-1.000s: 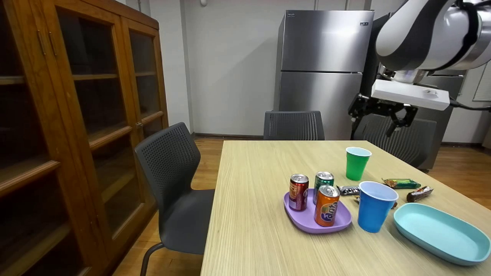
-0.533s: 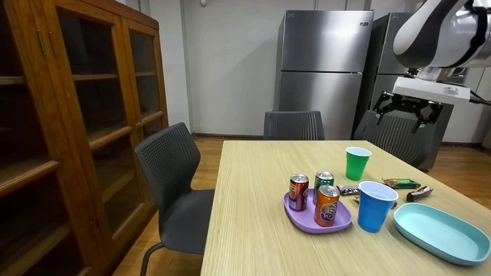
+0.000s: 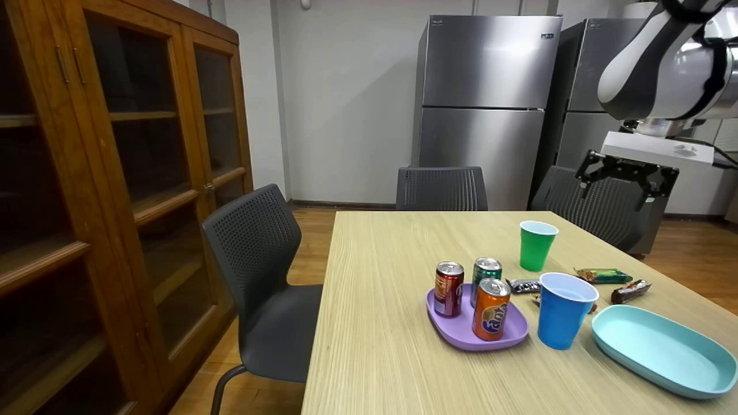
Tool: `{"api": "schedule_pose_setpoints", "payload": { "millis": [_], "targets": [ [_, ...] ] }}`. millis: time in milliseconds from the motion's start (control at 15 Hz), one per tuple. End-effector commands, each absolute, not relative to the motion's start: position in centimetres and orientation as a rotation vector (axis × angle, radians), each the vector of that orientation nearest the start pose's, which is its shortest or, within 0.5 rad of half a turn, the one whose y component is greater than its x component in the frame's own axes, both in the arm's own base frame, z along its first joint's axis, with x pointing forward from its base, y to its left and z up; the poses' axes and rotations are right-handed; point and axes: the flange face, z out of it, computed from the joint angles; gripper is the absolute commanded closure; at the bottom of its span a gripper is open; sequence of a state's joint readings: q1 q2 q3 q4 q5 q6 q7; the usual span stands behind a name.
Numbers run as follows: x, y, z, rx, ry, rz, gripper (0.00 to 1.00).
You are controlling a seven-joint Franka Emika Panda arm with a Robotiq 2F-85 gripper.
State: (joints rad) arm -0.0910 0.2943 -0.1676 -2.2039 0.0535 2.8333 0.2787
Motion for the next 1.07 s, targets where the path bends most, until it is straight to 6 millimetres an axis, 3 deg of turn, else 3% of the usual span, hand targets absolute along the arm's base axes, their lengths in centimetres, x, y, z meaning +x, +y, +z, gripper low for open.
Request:
{"api": "schedule_pose_setpoints", "payload": {
  "millis": [0, 333, 467, 800, 1000],
  "targets": [
    [56.6, -15.1, 28.5, -2.989, 0.872, -0.535, 0.0],
    [56.5, -15.2, 28.4, -2.991, 0.879, -0.523, 0.0],
    [56.7, -16.3, 28.1, -2.983, 0.946, -0.508, 0.0],
    [56.7, -19.8, 25.6, -2.94, 1.164, -0.464, 0.0],
    [56.8, -20.9, 23.6, -2.923, 1.251, -0.419, 0.0]
  ]
}}
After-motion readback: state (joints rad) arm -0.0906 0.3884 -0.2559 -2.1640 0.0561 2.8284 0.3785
